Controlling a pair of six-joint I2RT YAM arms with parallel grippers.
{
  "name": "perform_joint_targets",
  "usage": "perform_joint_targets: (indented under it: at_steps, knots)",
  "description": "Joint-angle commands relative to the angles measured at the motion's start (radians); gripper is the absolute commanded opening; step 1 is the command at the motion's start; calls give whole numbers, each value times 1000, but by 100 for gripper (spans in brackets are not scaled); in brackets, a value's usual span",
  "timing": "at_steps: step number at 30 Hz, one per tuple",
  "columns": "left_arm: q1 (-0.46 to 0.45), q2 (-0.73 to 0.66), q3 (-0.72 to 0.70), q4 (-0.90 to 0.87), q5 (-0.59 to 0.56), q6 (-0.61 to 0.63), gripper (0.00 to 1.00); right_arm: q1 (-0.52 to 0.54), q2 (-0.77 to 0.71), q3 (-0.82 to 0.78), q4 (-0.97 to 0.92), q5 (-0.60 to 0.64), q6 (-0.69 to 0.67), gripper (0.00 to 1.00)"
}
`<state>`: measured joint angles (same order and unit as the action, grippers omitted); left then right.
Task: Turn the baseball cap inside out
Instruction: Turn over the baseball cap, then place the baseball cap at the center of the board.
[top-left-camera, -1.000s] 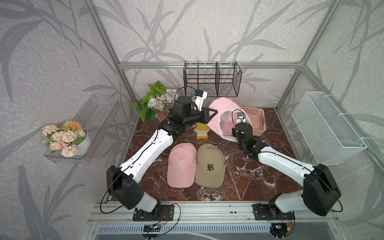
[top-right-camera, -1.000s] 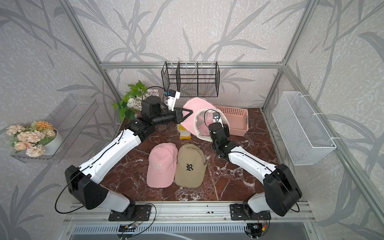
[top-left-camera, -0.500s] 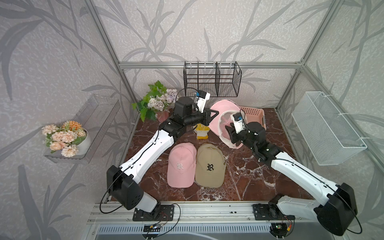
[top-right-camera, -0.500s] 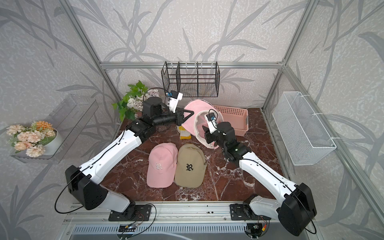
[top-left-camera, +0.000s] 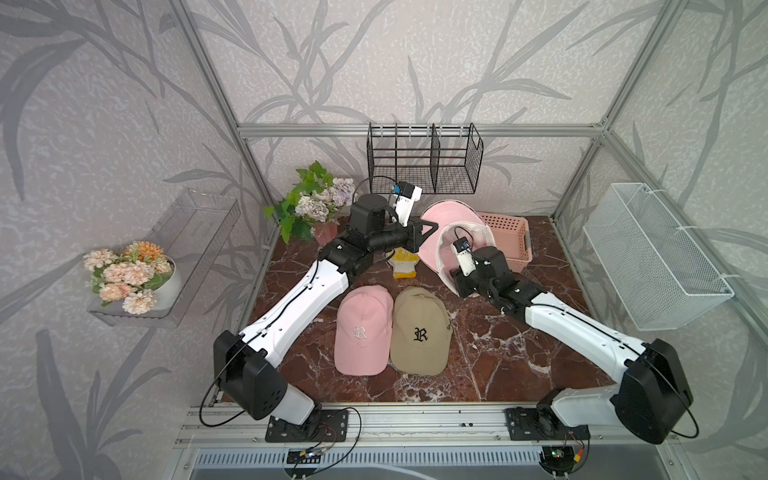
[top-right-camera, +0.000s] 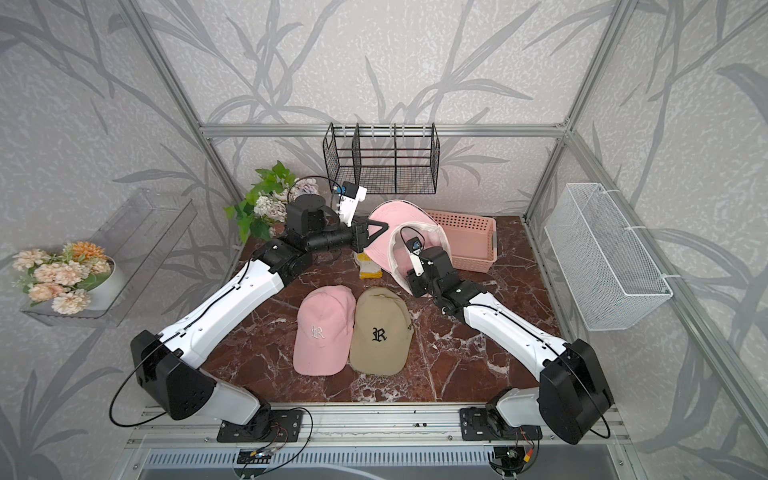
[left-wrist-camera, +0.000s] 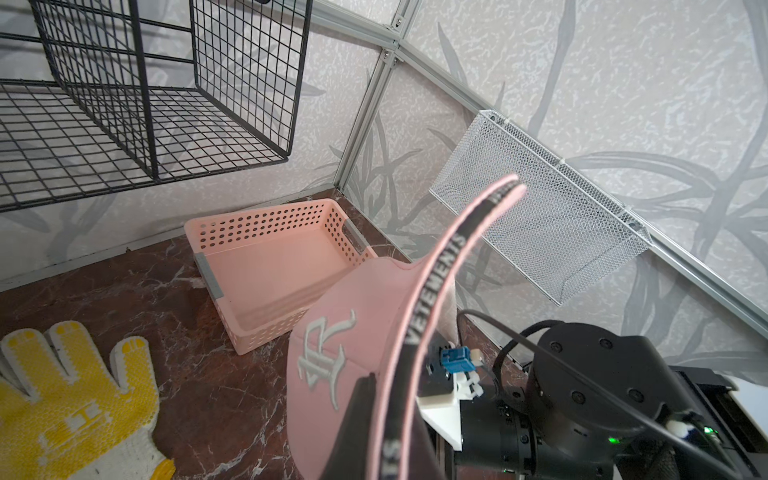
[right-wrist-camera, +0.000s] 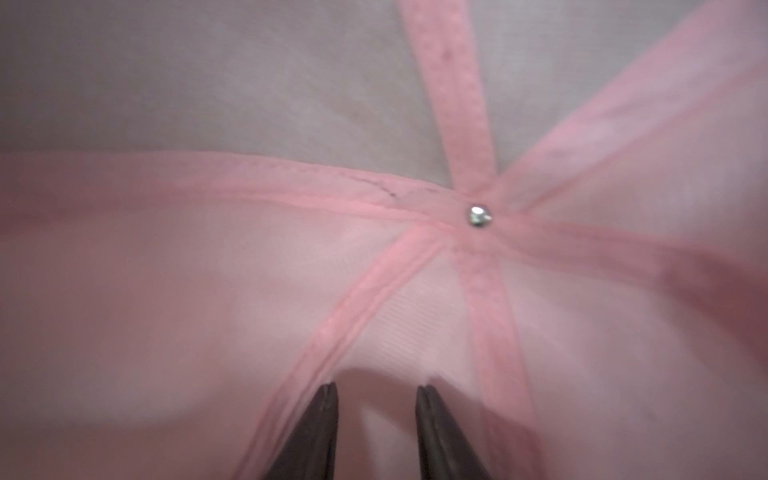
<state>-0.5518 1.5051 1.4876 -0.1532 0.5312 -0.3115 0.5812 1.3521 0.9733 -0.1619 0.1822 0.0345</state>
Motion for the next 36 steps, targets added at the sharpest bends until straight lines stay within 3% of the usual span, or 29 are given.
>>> perform_joint_targets:
  at_steps: [1, 3, 6, 10, 13, 20, 24, 28, 36]
  knots:
    - [-7, -30, 21, 19, -41, 50, 0, -1, -53, -20, -16, 224, 56, 37]
    - [-9, -29, 17, 17, -52, 64, 0, 0, -66, -32, -19, 254, 69, 38]
    - [-19, -24, 18, 15, -66, 101, 0, -3, -107, -45, -3, 190, 66, 46]
    - [-58, -17, 24, 22, -138, 193, 0, -20, -215, -59, 46, -63, 90, 59]
    - [-111, -33, -8, 71, -256, 343, 0, -47, -282, -44, 27, -241, 150, 65]
    - [-162, -126, -195, 320, -416, 587, 0, -197, -369, 27, -211, -346, 375, 67]
    - [-168, -166, -285, 414, -447, 734, 0, -374, -398, 24, -261, -541, 561, 66]
    - [-191, -220, -426, 568, -417, 907, 0, -477, -387, 14, -258, -668, 763, 64]
    - [-248, -241, -575, 713, -365, 1125, 0, -492, -358, -74, -29, -784, 1060, 60]
